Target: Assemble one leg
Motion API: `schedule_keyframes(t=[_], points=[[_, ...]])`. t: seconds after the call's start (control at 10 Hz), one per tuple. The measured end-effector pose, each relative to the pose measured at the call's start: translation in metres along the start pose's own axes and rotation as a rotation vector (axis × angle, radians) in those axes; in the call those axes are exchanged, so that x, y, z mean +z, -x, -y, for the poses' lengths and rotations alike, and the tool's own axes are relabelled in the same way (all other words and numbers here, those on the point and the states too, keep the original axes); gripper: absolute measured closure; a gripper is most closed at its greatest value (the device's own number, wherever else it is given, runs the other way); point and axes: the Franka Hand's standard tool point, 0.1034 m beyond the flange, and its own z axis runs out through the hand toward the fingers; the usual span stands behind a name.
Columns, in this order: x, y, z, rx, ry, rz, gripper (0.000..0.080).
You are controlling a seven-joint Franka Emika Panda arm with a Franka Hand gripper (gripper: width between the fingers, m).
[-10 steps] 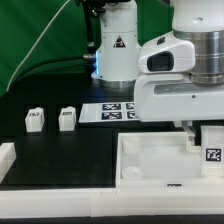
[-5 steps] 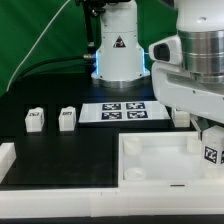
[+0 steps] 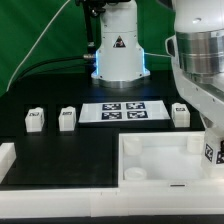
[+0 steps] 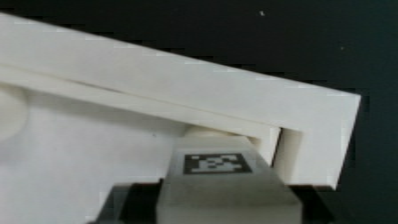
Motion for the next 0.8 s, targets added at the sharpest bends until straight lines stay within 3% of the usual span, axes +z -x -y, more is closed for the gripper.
schedule_keyframes(t=[0.2, 0.3, 0.4, 0.6, 0.7, 0.8], points=[[0.0003, 0.0006, -0.0001, 0.019, 0.0, 0.001, 0.0487], [0.0004, 0.0006, -0.0002, 0.007, 0.0, 0.001, 0.0279], [0.0004, 0.0007, -0.0002, -0.021, 0.0, 0.001, 0.0191], [0.001, 0.0008, -0.0014, -0.063, 0.009, -0.002, 0.0161], [0.0018, 0.0006, -0.0047, -0.252, 0.05, -0.008, 0.0161], [0.0007, -0.001, -0.0045, -0.386, 0.067, -0.004, 0.0152]])
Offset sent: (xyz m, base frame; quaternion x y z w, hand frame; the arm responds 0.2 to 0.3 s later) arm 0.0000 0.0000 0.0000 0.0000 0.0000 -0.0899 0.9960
